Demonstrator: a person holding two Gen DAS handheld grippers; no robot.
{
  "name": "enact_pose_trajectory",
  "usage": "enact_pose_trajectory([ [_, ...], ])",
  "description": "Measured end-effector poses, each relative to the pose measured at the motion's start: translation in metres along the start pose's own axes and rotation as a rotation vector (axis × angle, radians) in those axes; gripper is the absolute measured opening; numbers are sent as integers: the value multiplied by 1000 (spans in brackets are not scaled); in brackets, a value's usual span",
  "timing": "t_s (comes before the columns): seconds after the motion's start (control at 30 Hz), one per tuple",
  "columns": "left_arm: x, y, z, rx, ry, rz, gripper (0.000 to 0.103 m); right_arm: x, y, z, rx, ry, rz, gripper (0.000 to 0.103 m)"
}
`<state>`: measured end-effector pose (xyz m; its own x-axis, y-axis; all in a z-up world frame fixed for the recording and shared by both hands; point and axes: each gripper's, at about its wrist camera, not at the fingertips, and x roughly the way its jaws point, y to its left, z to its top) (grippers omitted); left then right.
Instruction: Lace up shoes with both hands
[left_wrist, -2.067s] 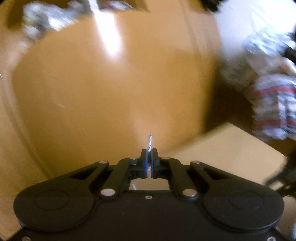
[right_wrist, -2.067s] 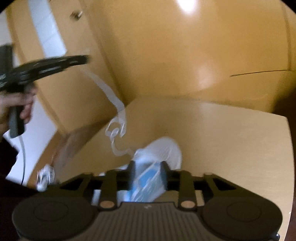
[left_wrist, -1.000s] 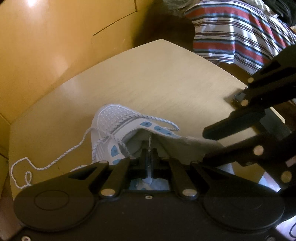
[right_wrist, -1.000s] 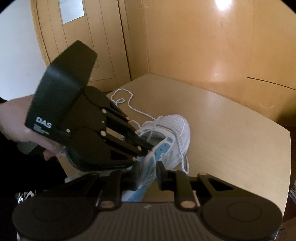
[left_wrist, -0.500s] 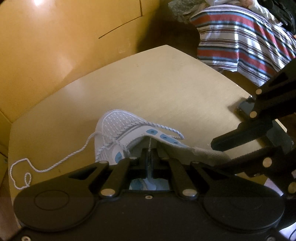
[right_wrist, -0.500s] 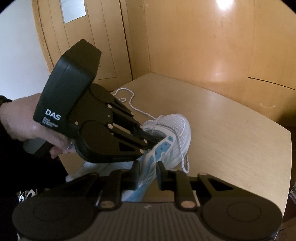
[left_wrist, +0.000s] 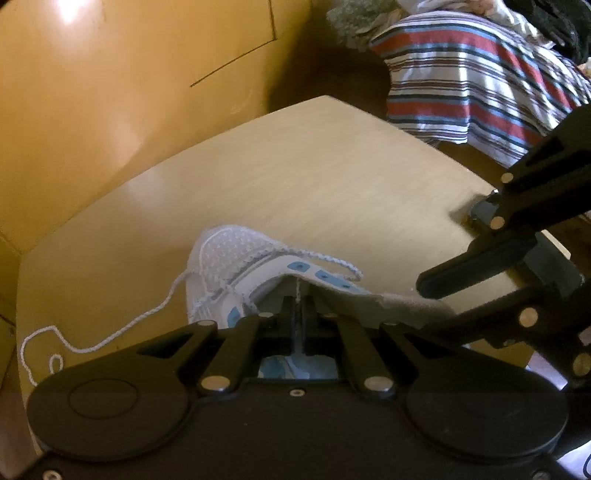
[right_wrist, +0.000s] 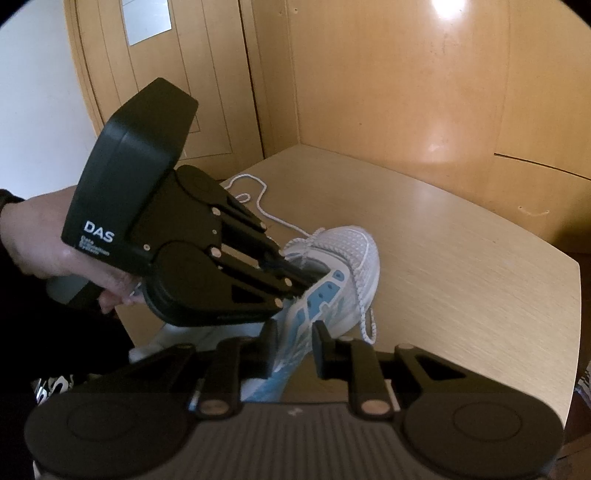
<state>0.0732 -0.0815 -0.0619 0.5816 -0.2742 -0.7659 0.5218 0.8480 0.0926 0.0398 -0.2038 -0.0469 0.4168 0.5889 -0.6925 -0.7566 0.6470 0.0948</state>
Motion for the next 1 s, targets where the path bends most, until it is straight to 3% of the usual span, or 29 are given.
enact_pose_trajectory([
  [0.37,-1,-1,1,10,-62,6,0,-26,-9,-9,8,-9,35,22],
  [0.5,-1,0,-1,8,-76,4,0,-44,-28,-7,84,-55,15,22],
  [1.0,-1,-5,-1,17,-91,15,0,23,-57,6,528,-114,53,21],
])
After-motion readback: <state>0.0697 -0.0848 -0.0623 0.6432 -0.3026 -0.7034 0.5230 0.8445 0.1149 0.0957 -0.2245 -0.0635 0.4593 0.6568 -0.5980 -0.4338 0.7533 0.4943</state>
